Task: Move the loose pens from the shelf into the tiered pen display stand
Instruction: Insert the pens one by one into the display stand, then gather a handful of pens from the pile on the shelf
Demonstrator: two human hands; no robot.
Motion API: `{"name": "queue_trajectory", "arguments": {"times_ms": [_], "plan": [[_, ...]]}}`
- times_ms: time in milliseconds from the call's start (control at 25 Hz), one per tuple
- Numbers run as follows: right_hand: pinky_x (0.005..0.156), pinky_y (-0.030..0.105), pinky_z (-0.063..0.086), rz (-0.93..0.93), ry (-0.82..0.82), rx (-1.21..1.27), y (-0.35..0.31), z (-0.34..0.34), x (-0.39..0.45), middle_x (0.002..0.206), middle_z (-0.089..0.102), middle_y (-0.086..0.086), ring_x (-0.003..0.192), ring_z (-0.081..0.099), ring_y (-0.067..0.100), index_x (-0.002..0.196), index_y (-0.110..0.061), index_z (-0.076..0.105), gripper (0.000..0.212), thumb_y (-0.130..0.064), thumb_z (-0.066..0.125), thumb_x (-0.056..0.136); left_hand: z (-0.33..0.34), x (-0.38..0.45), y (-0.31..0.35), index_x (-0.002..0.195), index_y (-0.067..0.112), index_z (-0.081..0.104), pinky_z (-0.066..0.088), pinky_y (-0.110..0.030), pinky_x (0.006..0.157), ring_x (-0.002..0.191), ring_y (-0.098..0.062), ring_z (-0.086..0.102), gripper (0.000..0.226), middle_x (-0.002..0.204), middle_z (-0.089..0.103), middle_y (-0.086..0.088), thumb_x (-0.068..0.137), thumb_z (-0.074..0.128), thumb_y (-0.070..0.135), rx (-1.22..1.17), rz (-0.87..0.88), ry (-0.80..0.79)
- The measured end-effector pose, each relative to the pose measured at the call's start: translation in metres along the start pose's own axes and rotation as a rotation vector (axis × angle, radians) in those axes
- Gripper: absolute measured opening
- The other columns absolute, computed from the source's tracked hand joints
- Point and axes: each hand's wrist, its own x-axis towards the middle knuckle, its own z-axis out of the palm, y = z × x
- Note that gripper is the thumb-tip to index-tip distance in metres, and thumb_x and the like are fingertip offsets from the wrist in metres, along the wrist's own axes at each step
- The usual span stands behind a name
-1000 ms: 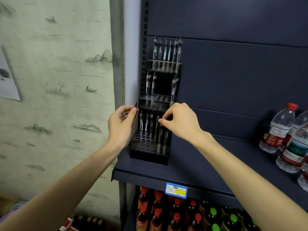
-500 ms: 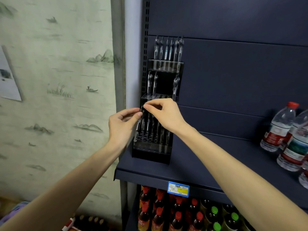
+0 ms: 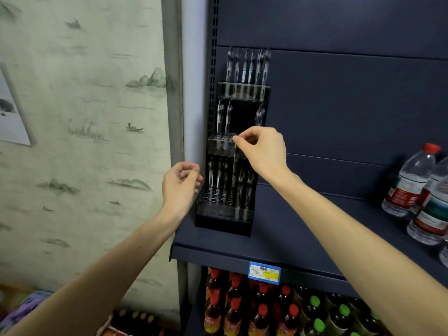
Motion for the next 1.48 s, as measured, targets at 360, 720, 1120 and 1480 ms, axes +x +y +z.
{"name": "queue_trajectory", "arguments": {"times_ms": [360,720,1120,1480], "plan": [[0.07,0.032,0.056,-0.015,-0.087,-0.24,0.013,0.009,-0.017,0.076,0.073,-0.012,0.077,0.069,0.01,0.087,-0.03,0.079,0.018,-0.044,0.069,0.092,0.006,-0.002,-0.015,0.086,0.014,0.065,0.044,-0.017,0.051,0.053,-0.005,0.056,0.018,0.059,0.065,0.003,0.099,0.06,0.002,0.123,-0.023,-0.049],[0.066,0.031,0.054,0.034,-0.215,-0.404,0.009,0.006,-0.014,0.068,0.071,-0.007,0.072,0.067,0.015,0.076,-0.026,0.08,0.022,-0.041,0.071,0.09,0.011,-0.014,-0.009,0.09,0.01,0.064,0.044,-0.013,0.05,0.05,-0.002,0.056,0.014,0.063,0.06,-0.009,0.1,0.059,0.001,0.064,0.077,-0.081],[0.077,0.037,0.058,0.034,-0.015,-0.178,0.009,0.014,-0.031,0.085,0.072,-0.014,0.084,0.067,0.009,0.1,-0.029,0.077,0.026,-0.045,0.057,0.099,0.018,-0.032,-0.013,0.089,0.017,0.063,0.045,-0.019,0.052,0.049,-0.008,0.051,0.019,0.052,0.057,0.005,0.101,0.058,0.004,-0.072,0.123,0.069],[0.068,0.023,0.046,0.181,0.227,0.125,0.069,-0.073,-0.074,0.082,0.072,-0.016,0.073,0.063,0.004,0.093,-0.028,0.076,0.019,-0.034,0.059,0.098,0.105,-0.084,0.021,0.09,0.016,0.064,0.042,-0.022,0.053,0.05,-0.012,0.05,0.014,0.052,0.056,0.0,0.101,0.06,0.01,-0.016,0.241,-0.112]]}}
